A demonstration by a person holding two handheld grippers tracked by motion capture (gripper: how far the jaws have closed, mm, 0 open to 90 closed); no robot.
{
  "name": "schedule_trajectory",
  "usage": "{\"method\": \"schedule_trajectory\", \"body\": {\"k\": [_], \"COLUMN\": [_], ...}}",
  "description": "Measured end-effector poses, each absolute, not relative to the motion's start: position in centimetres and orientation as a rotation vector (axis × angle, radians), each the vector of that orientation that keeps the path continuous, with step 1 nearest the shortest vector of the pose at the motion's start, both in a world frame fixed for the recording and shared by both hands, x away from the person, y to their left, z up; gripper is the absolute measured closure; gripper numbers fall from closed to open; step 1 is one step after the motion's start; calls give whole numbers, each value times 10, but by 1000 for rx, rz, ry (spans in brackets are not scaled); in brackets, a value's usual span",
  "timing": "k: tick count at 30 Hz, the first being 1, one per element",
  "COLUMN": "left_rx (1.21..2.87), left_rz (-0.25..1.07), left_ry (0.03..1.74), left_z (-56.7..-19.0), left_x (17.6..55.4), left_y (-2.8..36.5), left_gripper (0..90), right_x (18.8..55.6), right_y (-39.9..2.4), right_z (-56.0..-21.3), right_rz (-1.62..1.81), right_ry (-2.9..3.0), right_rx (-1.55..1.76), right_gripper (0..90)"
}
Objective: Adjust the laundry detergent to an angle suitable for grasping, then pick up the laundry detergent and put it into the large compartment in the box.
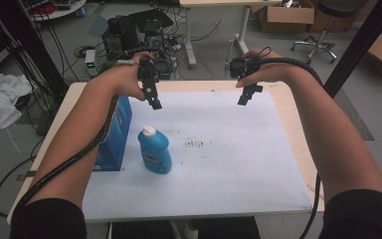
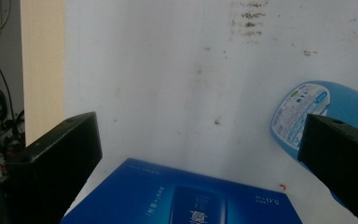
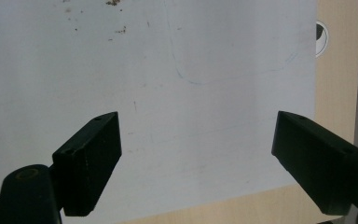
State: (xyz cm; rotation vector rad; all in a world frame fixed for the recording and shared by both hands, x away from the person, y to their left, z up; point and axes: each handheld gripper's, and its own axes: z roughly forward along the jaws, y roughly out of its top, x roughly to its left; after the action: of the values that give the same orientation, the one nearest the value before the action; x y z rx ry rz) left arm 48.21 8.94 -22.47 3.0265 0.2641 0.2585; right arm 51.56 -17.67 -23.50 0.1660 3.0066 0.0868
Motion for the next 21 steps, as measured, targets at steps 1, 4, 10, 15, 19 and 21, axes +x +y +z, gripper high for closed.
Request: {"method": "schedule_trajectory", "body": {"k": [1,4,10,15,19,21], "left_rx": [3019,3027,3038,3025,3019,3019], "left_rz": [246,253,245,254,257,263], "left_ry": [262,253,241,287,289,283], "left_z": [-225,-226,-226,-228,-226,-225], "left_x": [483,483,481,486,487,488], "left_y": [89,88,90,98,101,101], "left_gripper": [1,1,1,1,1,1], "right_x": [516,517,519,521,519,519], "right_y": [-177,-176,-174,-172,-172,-173], "right_z": [-236,-237,-241,-244,-244,-244], "right_rz": [79,88,98,101,81,84], "right_ry": [3008,3009,3005,3011,3013,3011], "right_rx": [167,174,174,173,170,174], "right_gripper": [157,157,157,157,157,157]}}
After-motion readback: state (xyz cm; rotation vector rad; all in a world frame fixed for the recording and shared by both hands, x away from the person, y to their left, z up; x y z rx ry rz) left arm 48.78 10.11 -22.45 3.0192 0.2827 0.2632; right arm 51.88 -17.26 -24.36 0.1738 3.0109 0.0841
